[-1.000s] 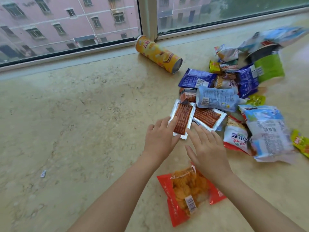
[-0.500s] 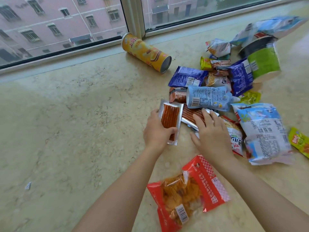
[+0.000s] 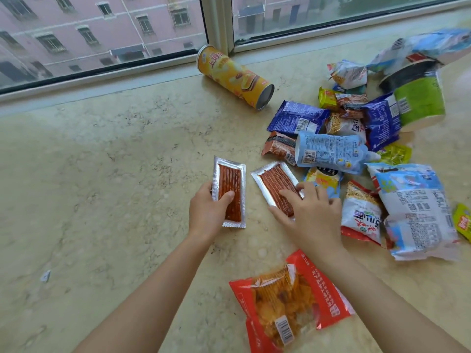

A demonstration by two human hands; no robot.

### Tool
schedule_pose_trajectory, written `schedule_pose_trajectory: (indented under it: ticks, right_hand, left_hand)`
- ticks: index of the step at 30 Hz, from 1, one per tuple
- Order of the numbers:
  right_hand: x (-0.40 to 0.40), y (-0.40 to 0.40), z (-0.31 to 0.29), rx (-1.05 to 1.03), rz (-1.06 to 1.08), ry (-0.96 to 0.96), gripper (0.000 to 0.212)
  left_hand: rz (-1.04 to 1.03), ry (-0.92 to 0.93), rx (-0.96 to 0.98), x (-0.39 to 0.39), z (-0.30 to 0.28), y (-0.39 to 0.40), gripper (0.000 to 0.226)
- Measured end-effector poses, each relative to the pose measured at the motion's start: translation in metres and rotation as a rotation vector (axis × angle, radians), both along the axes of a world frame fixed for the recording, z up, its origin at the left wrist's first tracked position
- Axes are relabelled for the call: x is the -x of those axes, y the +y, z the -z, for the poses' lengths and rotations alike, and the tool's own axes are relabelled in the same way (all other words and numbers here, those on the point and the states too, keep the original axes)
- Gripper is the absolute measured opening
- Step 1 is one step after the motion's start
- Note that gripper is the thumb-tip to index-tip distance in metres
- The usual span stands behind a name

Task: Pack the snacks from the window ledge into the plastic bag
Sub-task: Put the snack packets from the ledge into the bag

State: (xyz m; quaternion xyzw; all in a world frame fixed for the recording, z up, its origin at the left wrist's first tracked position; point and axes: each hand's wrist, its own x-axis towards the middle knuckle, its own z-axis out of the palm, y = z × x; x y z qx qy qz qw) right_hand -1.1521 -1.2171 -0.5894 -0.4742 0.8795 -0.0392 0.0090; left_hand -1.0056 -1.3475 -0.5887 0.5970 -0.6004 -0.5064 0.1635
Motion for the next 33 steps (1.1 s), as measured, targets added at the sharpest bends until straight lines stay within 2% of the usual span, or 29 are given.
schedule_pose_trajectory:
  ticks: [5, 11, 14, 18, 21, 25, 29, 33]
  right_hand:
    - [0.000, -0.022, -0.005, -0.115, 0.109, -0.162, 0.070]
    - [-0.004, -0.035, -0.008, -0.062, 0.145, -0.222, 0.077]
    - [-0.005, -0.036, -0.011, 0.021, 0.161, -0.324, 0.080]
    - [0.000, -0.038, -0.022, 0.104, 0.237, -0.533, 0.067]
    - [0.003, -0.039, -0.028, 0.143, 0.342, -0.806, 0.048]
    - [-0.009, -0.038, -0.032, 0.177, 0.424, -1.098, 0.037]
    - [-0.046, -0.037, -0.041, 0.243, 0.354, -1.215, 0.035]
    - [-0.103, -0.048, -0.044, 0.256, 0.254, -1.268, 0.042]
  left_hand:
    - [-0.010, 0.001, -0.006, -0.013, 0.001, 0.000, 0.013]
    - [-0.017, 0.015, -0.013, -0.022, 0.000, 0.001, 0.012]
    - [-0.015, 0.041, -0.015, -0.027, -0.004, 0.002, 0.017]
    - [0.004, 0.086, -0.035, -0.040, -0.010, -0.001, 0.028]
    - [0.010, 0.119, -0.050, -0.050, -0.014, -0.003, 0.028]
    - [0.016, 0.149, -0.054, -0.069, -0.023, -0.005, 0.027]
    - [0.023, 0.128, -0.019, -0.114, -0.035, -0.006, 0.032]
    - [-0.096, 0.109, 0.002, -0.182, -0.045, -0.009, 0.032]
